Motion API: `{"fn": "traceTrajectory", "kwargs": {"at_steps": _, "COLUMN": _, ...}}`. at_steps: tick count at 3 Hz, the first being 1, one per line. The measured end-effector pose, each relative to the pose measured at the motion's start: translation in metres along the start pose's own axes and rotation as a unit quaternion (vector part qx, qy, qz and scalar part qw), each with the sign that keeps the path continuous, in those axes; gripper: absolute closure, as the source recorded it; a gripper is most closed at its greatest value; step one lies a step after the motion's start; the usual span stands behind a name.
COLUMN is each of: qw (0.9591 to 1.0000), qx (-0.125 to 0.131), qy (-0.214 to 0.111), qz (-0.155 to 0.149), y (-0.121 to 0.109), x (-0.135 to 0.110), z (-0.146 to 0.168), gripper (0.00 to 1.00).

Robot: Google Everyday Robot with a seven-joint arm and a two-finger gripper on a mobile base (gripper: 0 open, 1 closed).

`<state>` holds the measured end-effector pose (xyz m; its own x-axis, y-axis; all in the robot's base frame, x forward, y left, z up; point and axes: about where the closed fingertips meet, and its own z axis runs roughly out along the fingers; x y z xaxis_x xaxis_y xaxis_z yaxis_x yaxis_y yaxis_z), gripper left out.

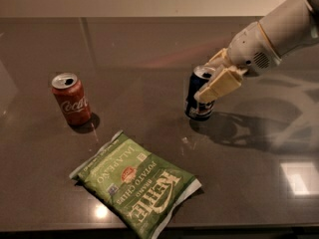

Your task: Move pepsi can near green jalapeno chip bag

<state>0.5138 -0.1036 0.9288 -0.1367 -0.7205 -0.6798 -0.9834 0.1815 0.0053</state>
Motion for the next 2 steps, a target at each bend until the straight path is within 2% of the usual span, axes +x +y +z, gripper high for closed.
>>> {"fn": "traceTrajectory", "kwargs": {"at_steps": 2, "qw": 0.9978, "qx": -0.033, "qy": -0.011, "qz": -0.057, "y": 0.053, "x": -0.017, "z": 0.019, "gripper": 1.00}}
